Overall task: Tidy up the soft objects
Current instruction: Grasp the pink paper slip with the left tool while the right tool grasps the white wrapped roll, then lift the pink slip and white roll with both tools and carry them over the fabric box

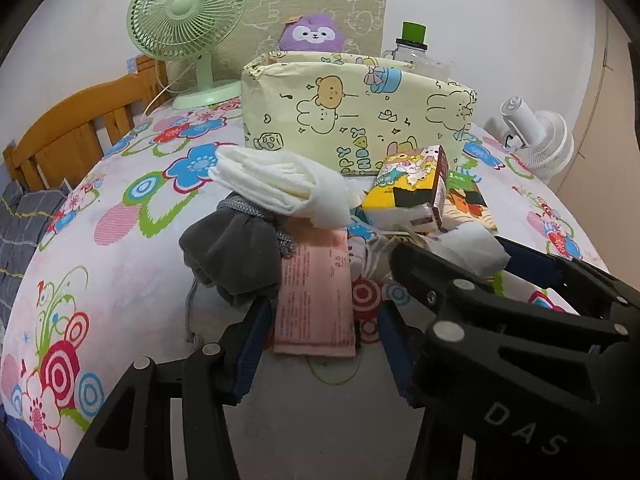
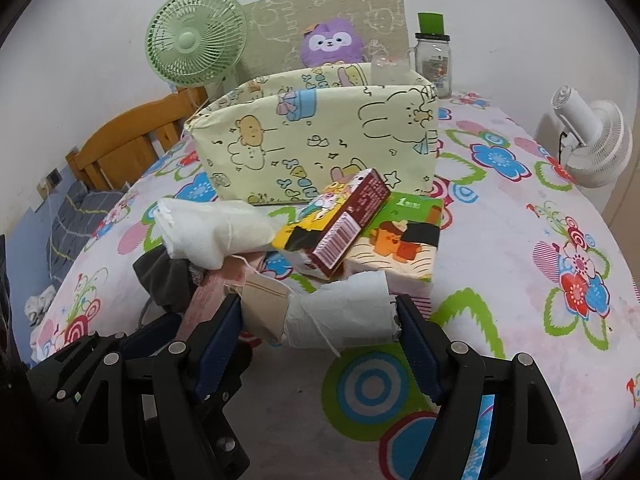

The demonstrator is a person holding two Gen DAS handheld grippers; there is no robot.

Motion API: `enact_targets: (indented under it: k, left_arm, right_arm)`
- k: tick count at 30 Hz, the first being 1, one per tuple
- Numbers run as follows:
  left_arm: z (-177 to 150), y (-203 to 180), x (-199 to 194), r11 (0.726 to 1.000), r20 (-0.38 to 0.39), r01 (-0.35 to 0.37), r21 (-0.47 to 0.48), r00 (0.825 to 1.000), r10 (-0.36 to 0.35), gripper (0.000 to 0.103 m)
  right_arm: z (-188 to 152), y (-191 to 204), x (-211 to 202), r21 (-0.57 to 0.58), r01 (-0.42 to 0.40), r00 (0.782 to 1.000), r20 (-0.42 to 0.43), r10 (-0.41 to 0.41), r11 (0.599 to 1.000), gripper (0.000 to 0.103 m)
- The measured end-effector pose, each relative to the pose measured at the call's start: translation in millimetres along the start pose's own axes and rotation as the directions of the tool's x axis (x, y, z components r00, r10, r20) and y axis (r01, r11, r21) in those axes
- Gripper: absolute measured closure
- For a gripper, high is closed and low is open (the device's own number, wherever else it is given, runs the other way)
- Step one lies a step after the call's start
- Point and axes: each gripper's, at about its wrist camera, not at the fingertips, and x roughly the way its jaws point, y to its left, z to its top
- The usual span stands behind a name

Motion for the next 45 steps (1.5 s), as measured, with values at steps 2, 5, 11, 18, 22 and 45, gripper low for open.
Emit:
enact_targets:
  k: [2,5,11,18,22,45]
  left_arm:
    - [3,-1,3,1.000,0.002,0.000,-0.004,1.000,0.000,0.047]
    - [7,-1,6,1.000,0.005,-0.003,-0.006,1.000,0.003,0.050]
    - [10,1,10,1.000,0.011,-0.018,-0.020,1.000,0.018,0.063]
    - [10,-2,3,1.000,0.023,-0.001,-0.025,1.000,0.001,0.064]
    - [9,-6,-6,1.000,0.039,0.006,-0.021,0.999,-0.005,0.064]
    - [16,-24,-56,1.000,0.134,0.012,0.003,0.991,-0.012,0.064]
  right_arm:
    - [0,-2,1,0.003,0.004,1.000,-0.002,-0.004,1.000,0.025]
    - [1,-5,2,0.008,0.010,1.000,-0.004,-0.010,1.000,0.025]
    - [2,-8,5,0.015,0.014,1.000,-0.007,-0.014,1.000,0.025]
    - [2,-8,5,0.016,0.012,1.000,-0.003,-0.012,1.000,0.025]
    - [3,-8,-1,0.018,0.008,1.000,0.010,-0.008,1.000,0.025]
    - [7,-7,-54,0.016,0.014,0.993,0.113,-0.016,1.000,0.025]
